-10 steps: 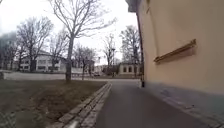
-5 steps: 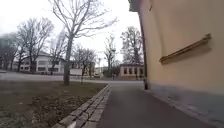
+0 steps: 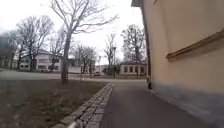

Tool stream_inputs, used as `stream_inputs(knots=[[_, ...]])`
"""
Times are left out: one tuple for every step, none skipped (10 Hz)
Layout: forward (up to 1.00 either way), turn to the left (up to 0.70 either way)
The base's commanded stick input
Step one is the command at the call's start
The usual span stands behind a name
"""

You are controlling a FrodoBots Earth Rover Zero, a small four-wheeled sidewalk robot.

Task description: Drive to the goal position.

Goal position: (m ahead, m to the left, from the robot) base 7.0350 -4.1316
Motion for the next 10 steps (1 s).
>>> stream_inputs(knots=[[0.70, -0.24], [0.70, 0.00], [0.70, 0.00], [0.70, 0.00], [0.70, 0.00], [0.70, 0.00], [0.70, 0.00], [0.70, 0.00], [0.70, 0.00], [0.70, 0.00]])
